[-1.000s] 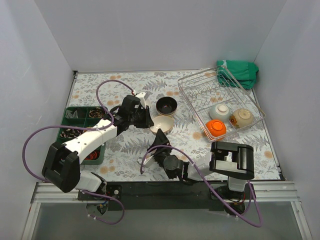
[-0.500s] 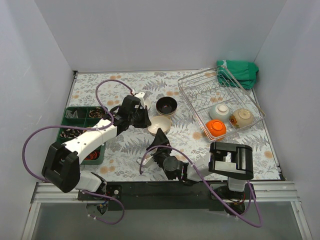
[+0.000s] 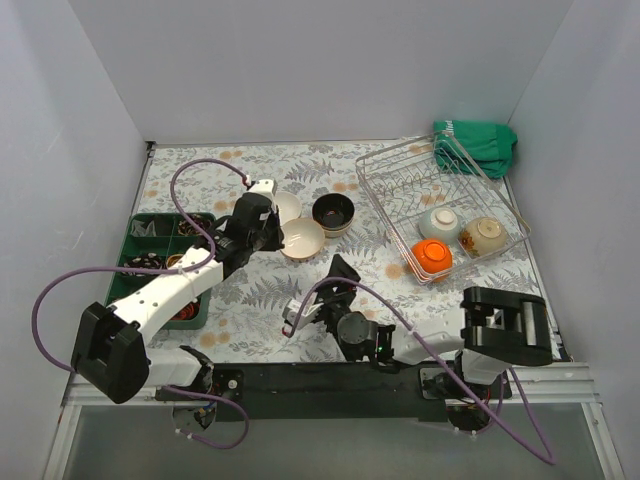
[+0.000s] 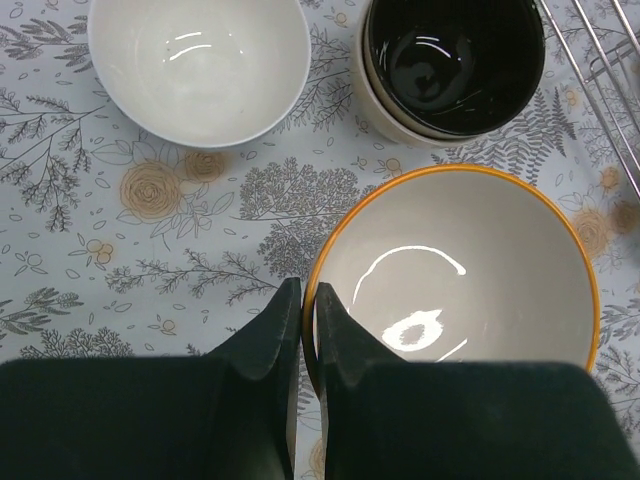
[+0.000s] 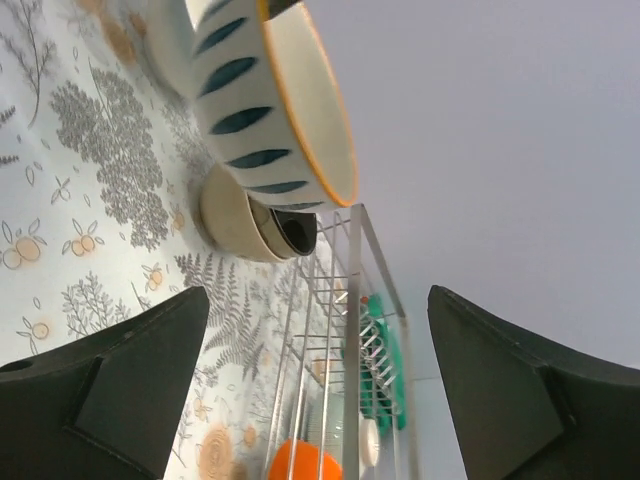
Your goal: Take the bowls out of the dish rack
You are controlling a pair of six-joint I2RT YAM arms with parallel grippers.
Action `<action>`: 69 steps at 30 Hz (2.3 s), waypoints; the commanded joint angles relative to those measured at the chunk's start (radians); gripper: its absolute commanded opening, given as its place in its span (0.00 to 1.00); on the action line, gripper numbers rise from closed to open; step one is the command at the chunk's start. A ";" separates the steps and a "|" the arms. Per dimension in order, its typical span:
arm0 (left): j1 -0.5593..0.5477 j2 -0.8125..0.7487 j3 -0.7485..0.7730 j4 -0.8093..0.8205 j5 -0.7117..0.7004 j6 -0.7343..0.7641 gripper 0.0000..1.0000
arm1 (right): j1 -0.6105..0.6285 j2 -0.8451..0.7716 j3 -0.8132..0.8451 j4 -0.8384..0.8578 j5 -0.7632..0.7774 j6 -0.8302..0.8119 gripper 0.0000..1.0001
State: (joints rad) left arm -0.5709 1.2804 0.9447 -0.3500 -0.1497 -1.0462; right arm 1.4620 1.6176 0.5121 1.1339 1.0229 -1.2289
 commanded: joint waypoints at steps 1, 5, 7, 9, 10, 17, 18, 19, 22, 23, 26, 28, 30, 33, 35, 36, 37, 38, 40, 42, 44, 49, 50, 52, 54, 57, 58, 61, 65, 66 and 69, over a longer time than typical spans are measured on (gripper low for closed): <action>0.003 -0.056 -0.023 0.049 -0.060 -0.024 0.00 | 0.001 -0.151 0.019 -0.325 -0.029 0.458 0.99; 0.005 -0.087 -0.063 0.046 -0.102 -0.054 0.00 | -0.020 -0.275 0.048 -0.612 -0.099 0.725 0.99; 0.005 -0.115 -0.079 0.040 -0.120 -0.072 0.00 | -0.054 -0.314 0.065 -0.756 -0.160 0.837 0.99; 0.005 -0.139 -0.110 0.034 -0.143 -0.101 0.00 | -0.099 -0.378 0.068 -0.819 -0.213 0.974 0.98; 0.003 -0.145 -0.118 0.032 -0.155 -0.112 0.00 | -0.117 -0.398 0.077 -0.891 -0.272 1.017 0.99; 0.003 -0.151 -0.210 0.038 -0.206 -0.242 0.00 | -0.299 -0.561 0.097 -1.074 -0.497 1.279 0.99; 0.003 -0.150 -0.225 0.070 -0.206 -0.267 0.00 | -0.348 -0.571 0.100 -1.092 -0.520 1.296 0.99; 0.005 -0.147 -0.256 0.086 -0.208 -0.278 0.00 | -0.371 -0.582 0.104 -1.114 -0.565 1.336 0.99; 0.003 -0.128 -0.287 0.127 -0.237 -0.324 0.00 | -0.443 -0.636 0.109 -1.175 -0.638 1.391 0.99; 0.005 -0.119 -0.308 0.138 -0.250 -0.334 0.00 | -0.456 -0.645 0.108 -1.186 -0.652 1.402 0.99; 0.005 -0.101 -0.336 0.170 -0.331 -0.370 0.00 | -0.491 -0.682 0.092 -1.208 -0.695 1.425 0.99; 0.005 -0.081 -0.346 0.204 -0.355 -0.383 0.00 | -0.508 -0.706 0.072 -1.212 -0.705 1.439 0.99; 0.003 -0.058 -0.360 0.233 -0.392 -0.391 0.00 | -0.522 -0.720 0.063 -1.214 -0.713 1.450 0.99; 0.003 -0.038 -0.386 0.279 -0.419 -0.400 0.00 | -0.535 -0.748 0.049 -1.215 -0.719 1.454 0.98; 0.005 -0.026 -0.400 0.304 -0.418 -0.409 0.00 | -0.546 -0.762 0.043 -1.217 -0.709 1.454 0.99; 0.003 -0.020 -0.406 0.313 -0.418 -0.411 0.02 | -0.549 -0.763 0.042 -1.218 -0.707 1.453 0.99; 0.005 -0.013 -0.406 0.315 -0.416 -0.413 0.07 | -0.552 -0.766 0.043 -1.221 -0.704 1.454 0.99; 0.003 -0.012 -0.406 0.316 -0.415 -0.411 0.20 | -0.557 -0.766 0.045 -1.226 -0.702 1.454 0.99; 0.005 -0.021 -0.409 0.307 -0.410 -0.413 0.27 | -0.560 -0.763 0.048 -1.234 -0.698 1.456 0.99; 0.003 -0.033 -0.412 0.299 -0.400 -0.411 0.36 | -0.565 -0.760 0.055 -1.241 -0.693 1.459 0.99; 0.003 -0.064 -0.408 0.289 -0.392 -0.411 0.45 | -0.569 -0.754 0.068 -1.257 -0.689 1.461 0.98; 0.005 -0.159 -0.360 0.198 -0.361 -0.393 0.74 | -0.578 -0.731 0.114 -1.310 -0.649 1.467 0.99; 0.003 -0.200 -0.351 0.172 -0.353 -0.384 0.77 | -0.585 -0.726 0.123 -1.319 -0.641 1.467 0.99; 0.003 -0.243 -0.334 0.148 -0.332 -0.361 0.88 | -0.592 -0.711 0.157 -1.356 -0.609 1.470 0.99; 0.003 -0.301 -0.302 0.100 -0.321 -0.345 0.92 | -0.611 -0.690 0.199 -1.394 -0.587 1.470 0.99; 0.003 -0.383 -0.267 0.054 -0.307 -0.284 0.98 | -0.646 -0.653 0.259 -1.430 -0.566 1.470 0.99; 0.003 -0.400 -0.258 0.043 -0.306 -0.246 0.98 | -0.666 -0.642 0.275 -1.460 -0.557 1.468 0.99; 0.003 -0.473 -0.238 0.006 -0.272 -0.172 0.98 | -0.713 -0.596 0.336 -1.508 -0.532 1.476 0.99; 0.005 -0.568 -0.248 -0.024 -0.258 -0.092 0.98 | -0.779 -0.536 0.420 -1.550 -0.491 1.467 0.98; 0.005 -0.593 -0.260 -0.026 -0.257 -0.083 0.98 | -0.795 -0.506 0.434 -1.556 -0.472 1.450 0.98; 0.003 -0.664 -0.290 -0.011 -0.272 -0.060 0.98 | -0.873 -0.441 0.512 -1.580 -0.480 1.438 0.95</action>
State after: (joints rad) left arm -0.5705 0.6926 0.6796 -0.3378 -0.4183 -1.1862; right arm 0.6624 1.1141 0.9218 -0.4046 0.4980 0.2283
